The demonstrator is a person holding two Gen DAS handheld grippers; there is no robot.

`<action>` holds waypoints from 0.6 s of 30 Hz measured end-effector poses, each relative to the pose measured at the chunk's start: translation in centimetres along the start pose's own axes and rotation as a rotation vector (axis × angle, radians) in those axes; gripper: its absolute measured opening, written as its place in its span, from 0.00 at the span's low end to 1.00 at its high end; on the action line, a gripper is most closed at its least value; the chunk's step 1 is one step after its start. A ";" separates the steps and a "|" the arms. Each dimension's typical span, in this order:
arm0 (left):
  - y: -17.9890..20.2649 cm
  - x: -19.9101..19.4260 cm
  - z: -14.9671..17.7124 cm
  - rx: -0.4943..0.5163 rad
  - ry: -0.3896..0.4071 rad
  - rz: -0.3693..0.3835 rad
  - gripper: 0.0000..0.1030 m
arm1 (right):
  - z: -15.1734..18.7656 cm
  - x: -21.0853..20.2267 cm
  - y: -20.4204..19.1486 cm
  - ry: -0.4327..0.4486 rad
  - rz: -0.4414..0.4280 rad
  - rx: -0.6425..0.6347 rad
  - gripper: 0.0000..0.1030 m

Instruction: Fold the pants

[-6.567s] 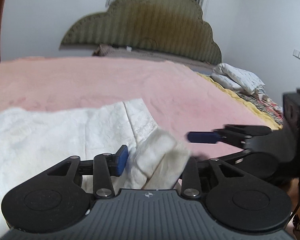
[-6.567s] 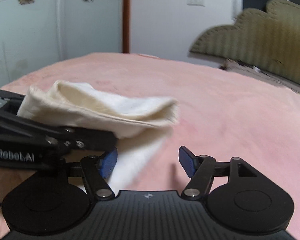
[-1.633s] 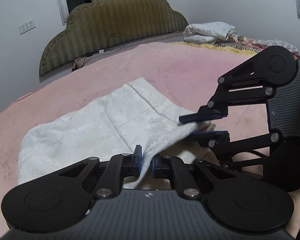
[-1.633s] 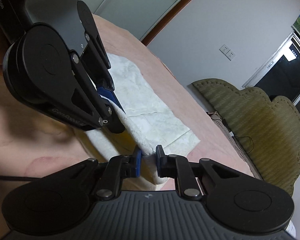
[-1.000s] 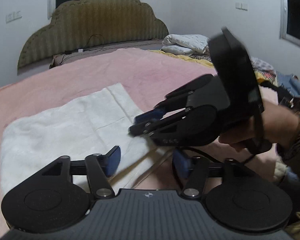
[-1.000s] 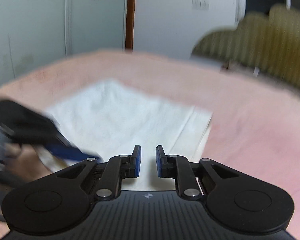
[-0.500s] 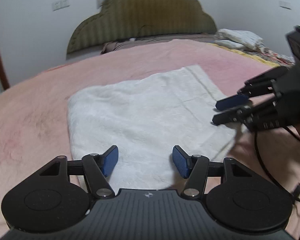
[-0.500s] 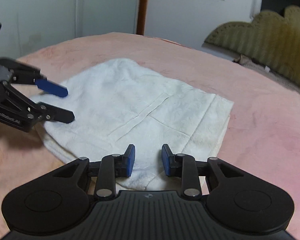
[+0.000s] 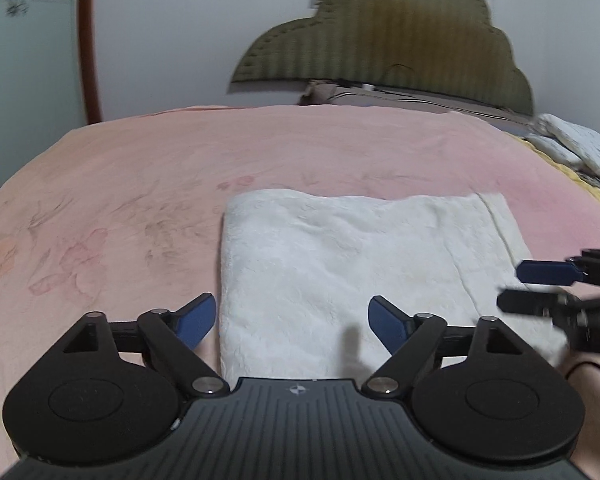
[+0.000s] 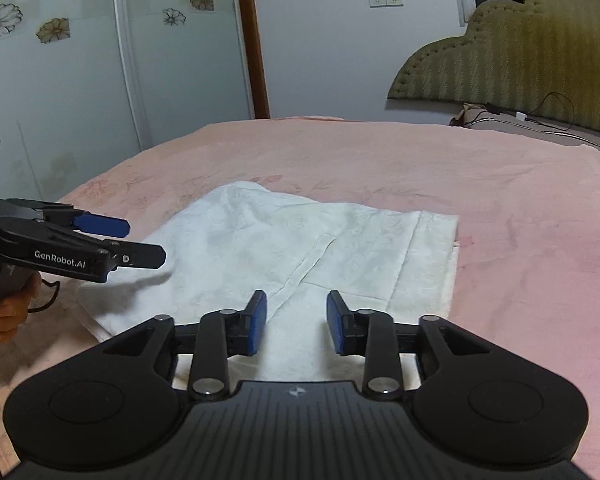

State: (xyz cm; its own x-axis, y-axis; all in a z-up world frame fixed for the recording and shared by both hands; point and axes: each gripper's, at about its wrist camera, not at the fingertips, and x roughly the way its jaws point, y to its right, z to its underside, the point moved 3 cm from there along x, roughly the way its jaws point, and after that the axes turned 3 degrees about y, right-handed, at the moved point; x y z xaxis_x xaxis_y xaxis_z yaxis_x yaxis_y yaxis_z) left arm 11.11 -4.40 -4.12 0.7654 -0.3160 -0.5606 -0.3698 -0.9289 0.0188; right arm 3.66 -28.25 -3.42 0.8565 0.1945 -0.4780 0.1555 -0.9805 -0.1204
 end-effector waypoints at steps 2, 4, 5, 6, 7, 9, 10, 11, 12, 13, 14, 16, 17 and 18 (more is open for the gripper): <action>0.0 0.2 -0.1 -0.005 -0.005 -0.017 0.84 | 0.0 0.2 -0.2 0.005 0.010 0.007 0.59; 0.0 0.6 -0.2 -0.004 -0.010 -0.026 0.85 | 0.1 0.3 -0.1 0.006 0.011 0.015 0.59; -0.1 0.8 -0.2 -0.003 -0.013 -0.030 0.85 | 0.1 0.3 0.0 0.005 0.011 0.020 0.59; -0.1 0.9 -0.1 -0.004 -0.017 -0.036 0.85 | 0.2 0.3 0.2 0.004 0.013 0.025 0.59; -0.2 1.1 -0.1 -0.006 -0.020 -0.042 0.86 | 0.2 0.3 0.3 0.003 0.016 0.028 0.59; -0.3 1.4 0.0 -0.006 -0.027 -0.055 0.86 | 0.4 0.4 0.8 -0.003 0.022 0.037 0.59; -0.4 1.5 0.1 -0.004 -0.031 -0.062 0.86 | 0.4 0.4 1.0 -0.005 0.023 0.044 0.59; -0.4 1.6 0.1 -0.002 -0.032 -0.070 0.86 | 0.5 0.5 1.1 -0.007 0.023 0.050 0.59; -0.5 1.7 0.1 0.001 -0.028 -0.083 0.86 | 0.5 0.6 1.5 -0.010 0.024 0.059 0.59; -0.5 1.7 0.1 0.007 -0.021 -0.102 0.86 | 0.6 0.6 1.7 -0.011 0.023 0.065 0.59; -0.6 1.7 0.1 0.013 -0.016 -0.119 0.87 | 0.6 0.6 2.1 -0.012 0.024 0.073 0.63; -0.6 1.8 0.1 0.025 -0.017 -0.140 0.89 | 0.6 0.7 3.1 -0.009 0.037 0.099 0.73; -0.7 1.8 0.0 0.028 -0.019 -0.140 0.90 | 0.6 0.8 3.7 -0.011 0.040 0.120 0.76; -1.0 1.9 -0.1 0.030 -0.023 -0.133 0.92 | 0.6 0.9 4.4 -0.016 0.030 0.147 0.76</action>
State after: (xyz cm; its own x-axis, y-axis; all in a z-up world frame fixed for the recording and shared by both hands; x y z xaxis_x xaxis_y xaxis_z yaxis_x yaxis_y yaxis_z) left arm 12.99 -4.07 -5.14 0.7966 -0.1857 -0.5753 -0.2818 -0.9560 -0.0815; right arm 4.85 -32.40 -4.88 0.8517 0.1672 -0.4967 0.0556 -0.9712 -0.2317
